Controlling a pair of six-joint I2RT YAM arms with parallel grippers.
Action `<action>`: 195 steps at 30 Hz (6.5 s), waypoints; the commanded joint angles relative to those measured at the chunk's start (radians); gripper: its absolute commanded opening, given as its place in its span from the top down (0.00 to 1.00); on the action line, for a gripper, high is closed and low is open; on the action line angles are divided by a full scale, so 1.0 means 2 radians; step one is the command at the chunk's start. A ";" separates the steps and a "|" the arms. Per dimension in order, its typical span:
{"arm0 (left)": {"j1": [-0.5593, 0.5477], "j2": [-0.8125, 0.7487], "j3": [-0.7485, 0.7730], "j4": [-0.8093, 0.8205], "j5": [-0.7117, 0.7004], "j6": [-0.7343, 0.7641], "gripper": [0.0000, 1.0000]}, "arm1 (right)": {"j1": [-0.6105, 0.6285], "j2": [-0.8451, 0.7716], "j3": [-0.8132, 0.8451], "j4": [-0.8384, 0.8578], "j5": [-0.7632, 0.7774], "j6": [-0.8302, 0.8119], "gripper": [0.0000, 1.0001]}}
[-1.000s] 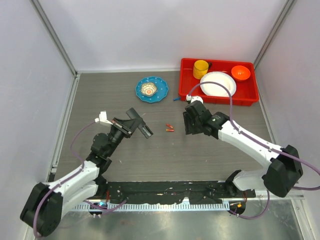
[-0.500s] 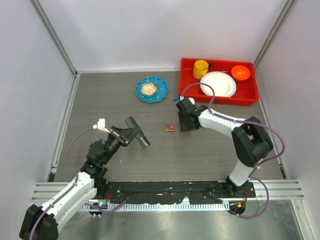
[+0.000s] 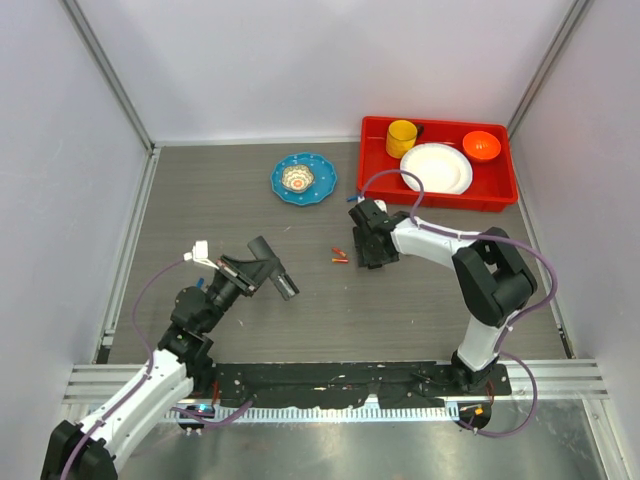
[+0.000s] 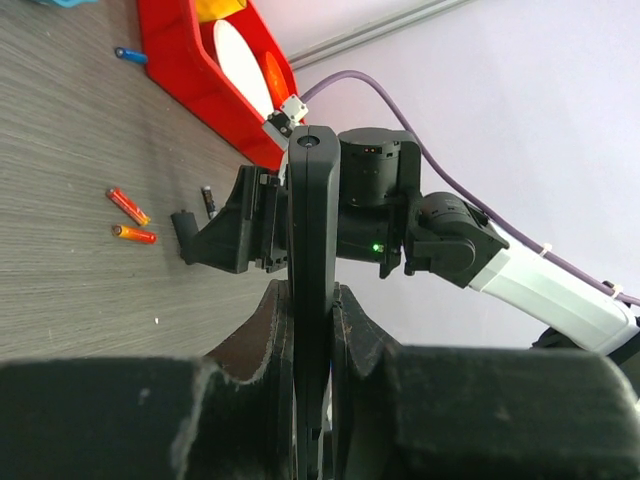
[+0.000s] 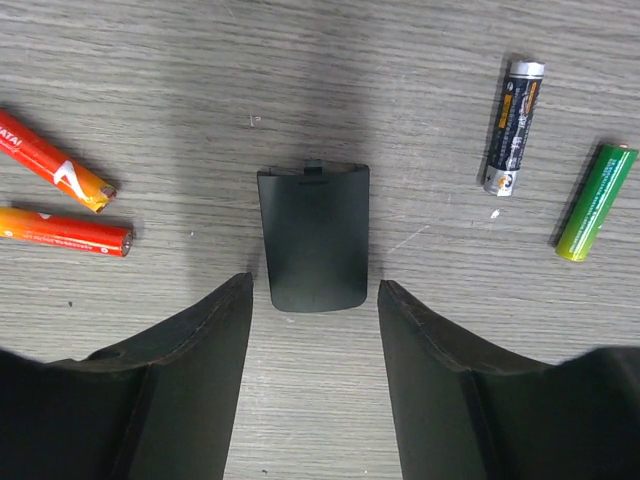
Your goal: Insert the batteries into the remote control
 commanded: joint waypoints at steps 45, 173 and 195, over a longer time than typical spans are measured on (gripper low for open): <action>0.001 0.177 0.035 0.187 0.042 -0.005 1.00 | 0.090 -0.254 -0.246 0.513 -0.311 0.244 0.32; 0.001 -0.088 -0.056 0.057 -0.016 -0.011 1.00 | 0.128 -0.145 -0.115 -0.051 0.201 0.716 0.99; 0.002 -0.089 -0.061 0.043 -0.017 -0.016 1.00 | 0.155 -0.065 -0.087 -0.129 0.183 0.807 0.82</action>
